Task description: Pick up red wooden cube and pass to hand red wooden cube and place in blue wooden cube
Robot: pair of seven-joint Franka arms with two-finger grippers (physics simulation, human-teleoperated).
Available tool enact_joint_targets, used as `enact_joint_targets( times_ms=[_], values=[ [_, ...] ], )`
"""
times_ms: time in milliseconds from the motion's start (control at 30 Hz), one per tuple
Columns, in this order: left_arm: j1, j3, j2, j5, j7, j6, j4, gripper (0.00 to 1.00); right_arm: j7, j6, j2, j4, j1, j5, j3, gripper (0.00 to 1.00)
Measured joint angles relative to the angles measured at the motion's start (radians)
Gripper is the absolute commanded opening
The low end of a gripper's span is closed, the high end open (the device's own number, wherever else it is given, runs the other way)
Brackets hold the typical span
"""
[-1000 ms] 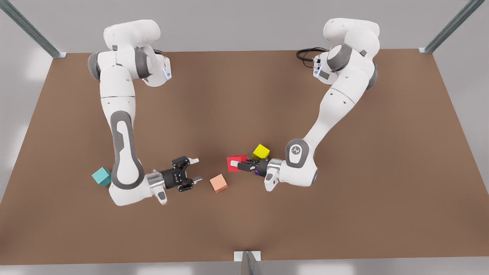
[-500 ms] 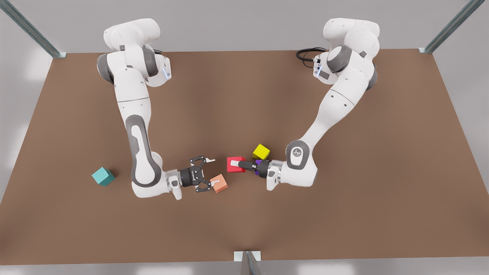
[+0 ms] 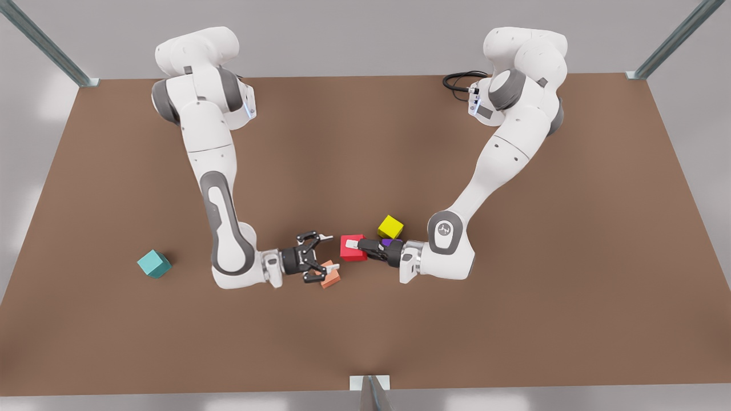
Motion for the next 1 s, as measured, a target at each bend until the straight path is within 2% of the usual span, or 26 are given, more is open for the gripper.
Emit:
enact_joint_targets(
  times_ms=[1000],
  values=[
    [-0.005, -0.015, 0.018, -0.014, 0.1, 0.036, 0.014, 0.66, -0.189, 0.092, 0.0, -0.033, 0.059, 0.117, 0.032, 1.0]
  ],
)
